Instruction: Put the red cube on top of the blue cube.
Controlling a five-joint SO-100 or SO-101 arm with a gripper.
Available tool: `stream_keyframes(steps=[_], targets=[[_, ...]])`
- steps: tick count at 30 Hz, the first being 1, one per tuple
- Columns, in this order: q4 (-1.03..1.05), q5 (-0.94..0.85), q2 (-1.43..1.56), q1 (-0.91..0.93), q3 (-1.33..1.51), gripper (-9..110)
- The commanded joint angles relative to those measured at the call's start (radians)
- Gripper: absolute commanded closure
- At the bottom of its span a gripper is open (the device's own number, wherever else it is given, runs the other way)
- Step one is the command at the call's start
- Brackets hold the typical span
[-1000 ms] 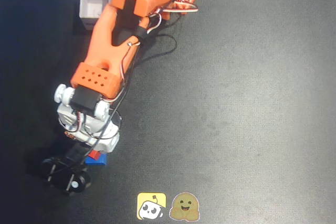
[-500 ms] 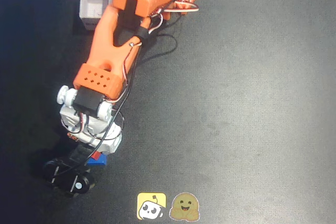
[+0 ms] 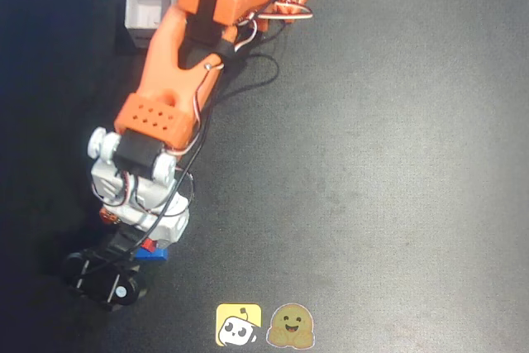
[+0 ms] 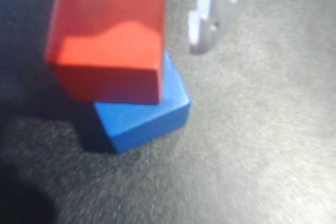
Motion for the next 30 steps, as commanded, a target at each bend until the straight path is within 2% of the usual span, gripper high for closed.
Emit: stream_keyframes(steps=[1,7,11,16,20,30], targets=[[-0.003,-0.009,0.118,-0.011,-0.029,72],[-0.031,-0.026,0.276,-0.014,0.132,72],[-0.106,-0.046,0.459,-0.021,0.360,72],[-0.209,-0.086,0.723,-0.032,0.693,85],[-0.276,-0.129,0.925,-0.041,0.931,100],[-0.341,-0.192,1.454,-0.140,1.457,101]])
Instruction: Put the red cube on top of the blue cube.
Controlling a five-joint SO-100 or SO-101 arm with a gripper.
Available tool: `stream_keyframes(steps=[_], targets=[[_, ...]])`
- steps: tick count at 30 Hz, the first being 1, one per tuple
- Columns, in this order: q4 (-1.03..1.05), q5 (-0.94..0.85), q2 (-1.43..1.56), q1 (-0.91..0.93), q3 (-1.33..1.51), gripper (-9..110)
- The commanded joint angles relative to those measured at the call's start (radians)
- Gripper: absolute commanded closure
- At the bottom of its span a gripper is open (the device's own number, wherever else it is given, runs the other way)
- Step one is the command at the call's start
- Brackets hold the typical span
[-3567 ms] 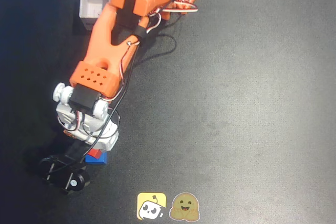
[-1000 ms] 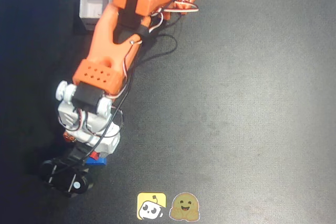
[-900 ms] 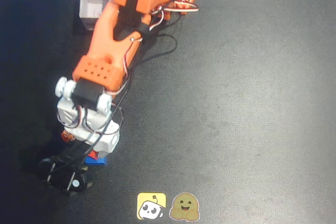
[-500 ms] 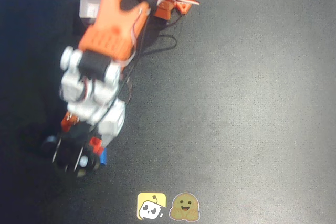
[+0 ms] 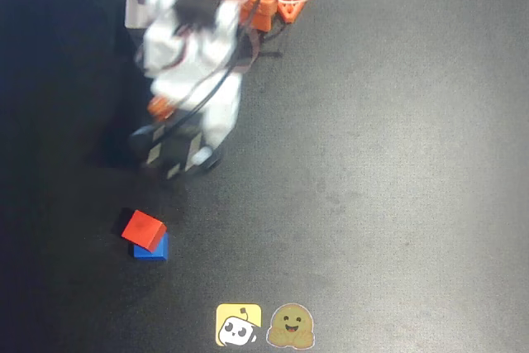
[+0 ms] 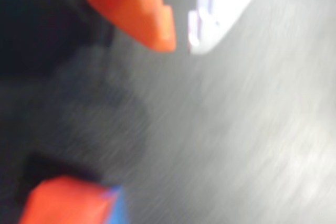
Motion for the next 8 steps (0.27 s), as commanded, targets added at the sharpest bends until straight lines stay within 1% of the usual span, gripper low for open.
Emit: stream_keyframes(steps=[1,5,8], targets=[[-0.025,-0.014,0.253,-0.048,0.161,101],[-0.008,-0.015,0.512,-0.114,0.347,101],[0.041,-0.015,0.675,-0.141,0.439,101]])
